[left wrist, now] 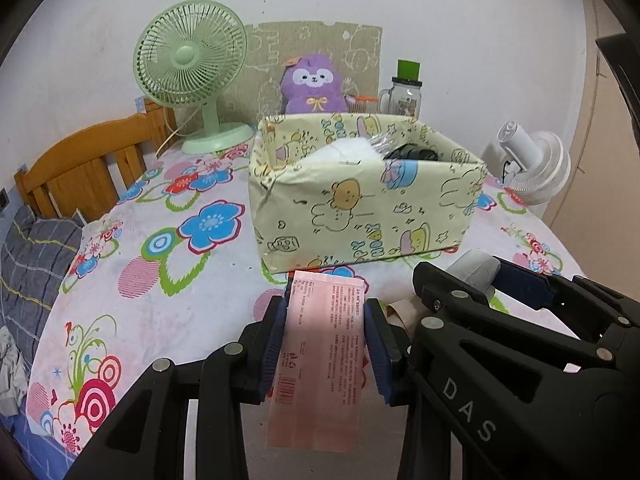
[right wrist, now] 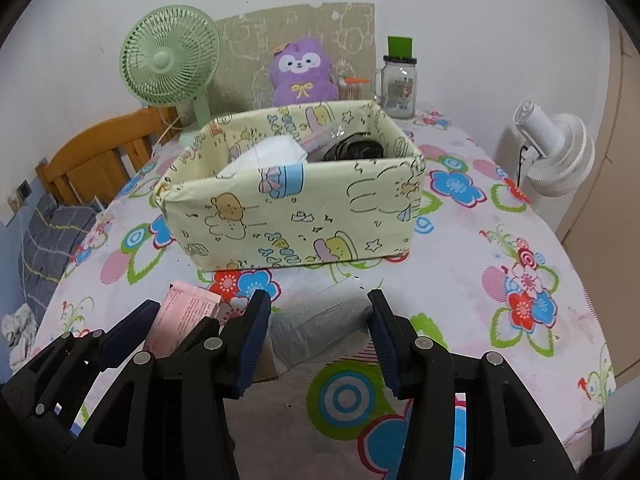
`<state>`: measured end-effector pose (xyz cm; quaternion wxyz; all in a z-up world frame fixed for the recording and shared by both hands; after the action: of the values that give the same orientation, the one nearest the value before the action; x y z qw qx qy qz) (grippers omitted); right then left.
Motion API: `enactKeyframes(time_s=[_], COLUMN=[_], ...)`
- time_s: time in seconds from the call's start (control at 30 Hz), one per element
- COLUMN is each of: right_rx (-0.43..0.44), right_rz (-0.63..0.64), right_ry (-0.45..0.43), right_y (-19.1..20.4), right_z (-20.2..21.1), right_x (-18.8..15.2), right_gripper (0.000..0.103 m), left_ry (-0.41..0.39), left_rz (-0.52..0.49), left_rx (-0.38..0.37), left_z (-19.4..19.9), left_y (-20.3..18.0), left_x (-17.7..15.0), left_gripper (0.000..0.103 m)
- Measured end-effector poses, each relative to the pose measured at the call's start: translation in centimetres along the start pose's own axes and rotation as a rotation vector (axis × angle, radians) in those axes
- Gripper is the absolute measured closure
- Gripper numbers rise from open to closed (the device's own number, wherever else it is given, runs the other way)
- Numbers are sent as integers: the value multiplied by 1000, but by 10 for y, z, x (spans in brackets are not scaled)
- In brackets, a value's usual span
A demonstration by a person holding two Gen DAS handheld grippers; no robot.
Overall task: Organize soft objects
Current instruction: 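Close the right tool on the rolled white towel beside the pink pack, then carry the pink pack with the left tool while the right tool carries the towel over the basket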
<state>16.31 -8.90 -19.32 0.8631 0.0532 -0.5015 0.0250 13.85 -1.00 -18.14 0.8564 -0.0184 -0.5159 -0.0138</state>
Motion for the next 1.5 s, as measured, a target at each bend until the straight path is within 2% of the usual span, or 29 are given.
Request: enactKeyframes(time_s=[0.67, 1.5], right_rx=[-5, -2], right_rz=[-5, 1], right_ry=[-122, -199], right_y=[-8, -10], right_z=[48, 65], right_x=[44, 100], right_gripper=[51, 51], left_ry=[-108, -175], left_rz=[-2, -5], left_rx=[-6, -5], left_z=[37, 47], left_y=[-11, -16], left_x=[45, 101], left_gripper=[63, 63])
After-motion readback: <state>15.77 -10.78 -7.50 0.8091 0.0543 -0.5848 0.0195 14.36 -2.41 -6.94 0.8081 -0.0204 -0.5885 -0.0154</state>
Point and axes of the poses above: each gripper's, at about its wrist camera, not at the fingertips, and z roughly against the way its jaws point, y to its left, x to its top, the point moved 10 cm from there along -z, roughly the way its jaws point, and after that the axes turned 14 degrees about -y, right-handed, at the moved point
